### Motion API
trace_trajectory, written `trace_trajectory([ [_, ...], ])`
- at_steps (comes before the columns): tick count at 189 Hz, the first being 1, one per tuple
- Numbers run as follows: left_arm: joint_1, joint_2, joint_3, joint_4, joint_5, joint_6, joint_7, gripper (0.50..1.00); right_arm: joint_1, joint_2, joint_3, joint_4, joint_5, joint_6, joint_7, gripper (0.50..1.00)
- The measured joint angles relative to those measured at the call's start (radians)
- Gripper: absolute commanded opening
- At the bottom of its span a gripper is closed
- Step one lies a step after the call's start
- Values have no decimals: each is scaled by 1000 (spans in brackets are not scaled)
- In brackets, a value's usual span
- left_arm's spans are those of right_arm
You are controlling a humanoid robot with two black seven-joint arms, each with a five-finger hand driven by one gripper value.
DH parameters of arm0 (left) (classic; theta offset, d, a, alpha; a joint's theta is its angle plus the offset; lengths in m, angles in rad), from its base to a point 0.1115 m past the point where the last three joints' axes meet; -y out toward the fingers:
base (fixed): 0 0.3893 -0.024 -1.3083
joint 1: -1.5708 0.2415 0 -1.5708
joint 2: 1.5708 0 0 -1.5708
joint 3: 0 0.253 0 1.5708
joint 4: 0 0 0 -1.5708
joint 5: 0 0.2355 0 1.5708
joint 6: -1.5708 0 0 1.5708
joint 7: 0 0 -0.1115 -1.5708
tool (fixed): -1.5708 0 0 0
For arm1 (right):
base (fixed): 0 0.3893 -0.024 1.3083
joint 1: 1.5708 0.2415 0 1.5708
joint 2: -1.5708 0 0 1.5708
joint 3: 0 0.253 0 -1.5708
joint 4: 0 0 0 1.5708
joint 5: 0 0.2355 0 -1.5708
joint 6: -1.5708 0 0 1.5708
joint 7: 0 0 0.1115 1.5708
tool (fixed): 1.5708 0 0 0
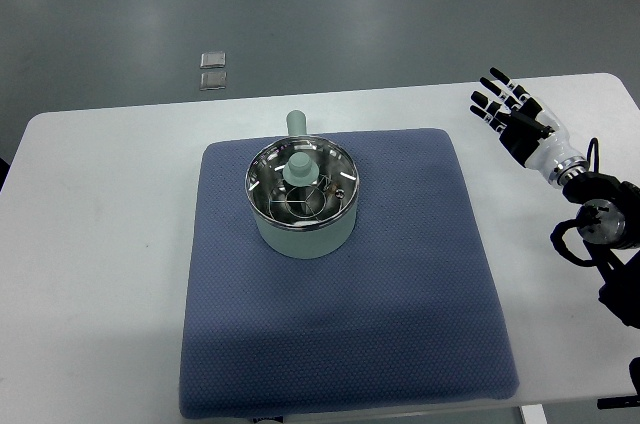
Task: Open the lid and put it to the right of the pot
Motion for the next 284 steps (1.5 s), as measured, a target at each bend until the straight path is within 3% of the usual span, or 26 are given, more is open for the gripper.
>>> trace_trajectory([
  [218,0,0,0,0,0,0,0,1000,21,-33,-9,15,-13,9,2,928],
  [284,0,0,0,0,0,0,1,1000,57,-105,-160,28,-9,9,18,926],
])
